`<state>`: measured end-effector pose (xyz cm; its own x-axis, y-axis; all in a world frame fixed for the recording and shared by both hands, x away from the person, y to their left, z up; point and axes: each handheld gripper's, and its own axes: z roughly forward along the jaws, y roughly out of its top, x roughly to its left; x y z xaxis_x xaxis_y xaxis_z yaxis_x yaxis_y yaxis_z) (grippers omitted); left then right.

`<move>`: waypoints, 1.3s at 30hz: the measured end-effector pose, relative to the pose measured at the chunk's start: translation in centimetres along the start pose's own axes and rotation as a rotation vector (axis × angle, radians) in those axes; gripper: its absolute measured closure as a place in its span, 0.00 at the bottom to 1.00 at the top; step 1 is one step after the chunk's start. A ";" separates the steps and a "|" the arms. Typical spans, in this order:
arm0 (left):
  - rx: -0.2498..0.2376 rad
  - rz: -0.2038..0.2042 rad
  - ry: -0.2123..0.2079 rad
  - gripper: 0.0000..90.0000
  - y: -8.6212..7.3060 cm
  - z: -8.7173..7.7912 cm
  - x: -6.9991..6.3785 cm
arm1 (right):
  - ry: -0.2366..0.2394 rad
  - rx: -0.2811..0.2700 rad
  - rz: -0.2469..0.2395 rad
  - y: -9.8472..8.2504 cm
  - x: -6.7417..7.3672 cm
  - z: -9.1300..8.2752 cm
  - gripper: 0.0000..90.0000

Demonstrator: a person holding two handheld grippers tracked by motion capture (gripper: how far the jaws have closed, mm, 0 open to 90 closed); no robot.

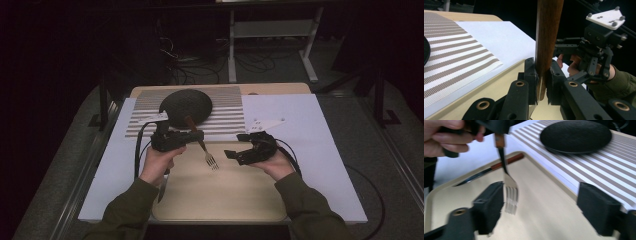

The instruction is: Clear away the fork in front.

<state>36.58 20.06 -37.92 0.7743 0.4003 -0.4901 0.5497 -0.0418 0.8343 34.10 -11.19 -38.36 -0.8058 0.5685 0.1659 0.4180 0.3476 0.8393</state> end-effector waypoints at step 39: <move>0.016 -0.105 -0.081 0.90 -3.9 -1.9 -1.4 | -0.160 0.037 0.087 -8.7 -2.8 -5.7 0.00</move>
<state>32.76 21.35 -40.00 0.7346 0.3281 -0.5939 0.6335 -0.0181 0.7736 30.27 -20.08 -43.16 -0.6903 0.7078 0.1497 0.5006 0.3179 0.8052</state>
